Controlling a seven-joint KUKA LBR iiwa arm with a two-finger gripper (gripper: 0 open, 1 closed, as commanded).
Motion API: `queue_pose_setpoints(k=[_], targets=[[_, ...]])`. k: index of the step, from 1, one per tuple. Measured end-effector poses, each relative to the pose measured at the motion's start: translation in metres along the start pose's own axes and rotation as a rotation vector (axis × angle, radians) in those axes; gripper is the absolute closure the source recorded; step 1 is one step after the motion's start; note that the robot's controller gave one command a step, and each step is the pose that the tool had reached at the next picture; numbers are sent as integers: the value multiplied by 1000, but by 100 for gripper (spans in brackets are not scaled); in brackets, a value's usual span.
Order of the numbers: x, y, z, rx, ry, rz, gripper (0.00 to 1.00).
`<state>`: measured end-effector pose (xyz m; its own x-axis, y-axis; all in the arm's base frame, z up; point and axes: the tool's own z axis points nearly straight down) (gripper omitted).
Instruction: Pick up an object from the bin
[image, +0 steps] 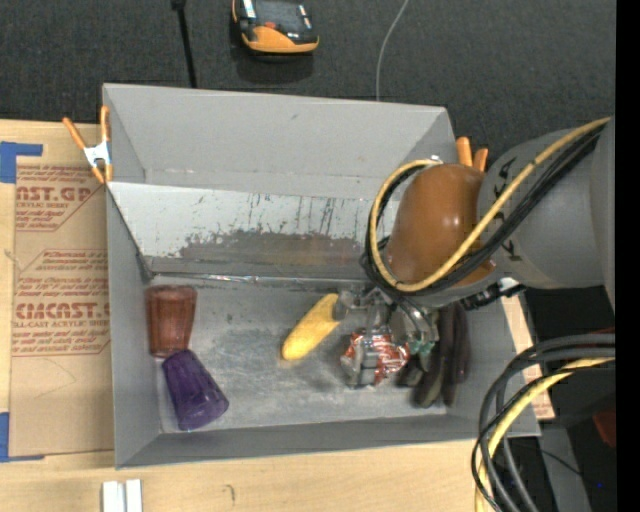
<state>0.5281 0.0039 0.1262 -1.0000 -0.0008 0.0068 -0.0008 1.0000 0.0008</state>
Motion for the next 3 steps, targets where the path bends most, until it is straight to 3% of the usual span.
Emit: queue_pose_setpoints(k=[1,2,3], targets=[[-2,0,-4,0,-7,0,0],[-24,24,51,-2,-22,39,100],[-24,24,51,-2,-22,39,100]])
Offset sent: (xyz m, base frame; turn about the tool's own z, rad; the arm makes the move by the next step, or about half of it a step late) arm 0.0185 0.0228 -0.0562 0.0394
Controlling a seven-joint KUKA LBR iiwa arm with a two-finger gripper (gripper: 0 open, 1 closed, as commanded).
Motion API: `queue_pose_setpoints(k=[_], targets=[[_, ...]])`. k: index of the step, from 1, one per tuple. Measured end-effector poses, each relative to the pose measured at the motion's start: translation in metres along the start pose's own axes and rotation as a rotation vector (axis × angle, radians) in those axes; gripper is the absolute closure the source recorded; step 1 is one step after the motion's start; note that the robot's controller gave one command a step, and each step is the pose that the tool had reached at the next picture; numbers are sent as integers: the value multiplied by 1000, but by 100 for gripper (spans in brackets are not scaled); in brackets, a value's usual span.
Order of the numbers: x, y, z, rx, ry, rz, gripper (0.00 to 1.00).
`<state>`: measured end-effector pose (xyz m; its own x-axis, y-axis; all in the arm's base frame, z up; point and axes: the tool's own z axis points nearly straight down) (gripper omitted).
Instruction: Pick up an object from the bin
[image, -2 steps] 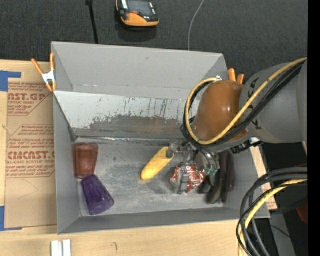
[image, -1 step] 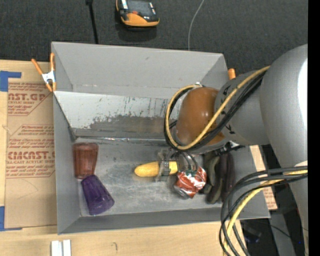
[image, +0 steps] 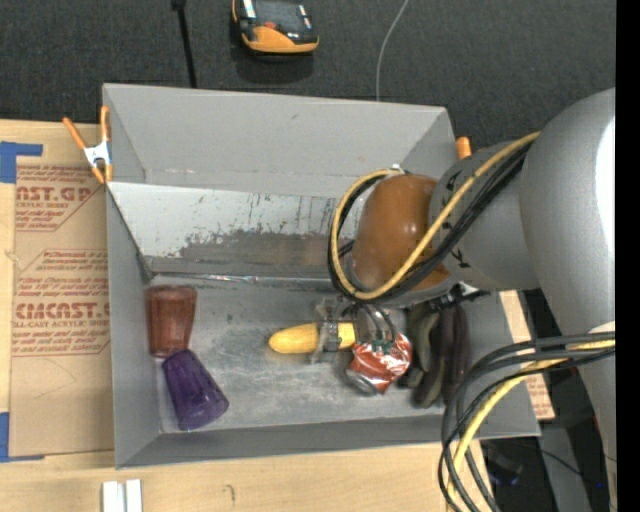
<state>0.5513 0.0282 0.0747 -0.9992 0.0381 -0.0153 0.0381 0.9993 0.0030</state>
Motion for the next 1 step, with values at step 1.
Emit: queue_pose_setpoints(k=[1], targets=[[-10,8,-149,2,10,6,100]])
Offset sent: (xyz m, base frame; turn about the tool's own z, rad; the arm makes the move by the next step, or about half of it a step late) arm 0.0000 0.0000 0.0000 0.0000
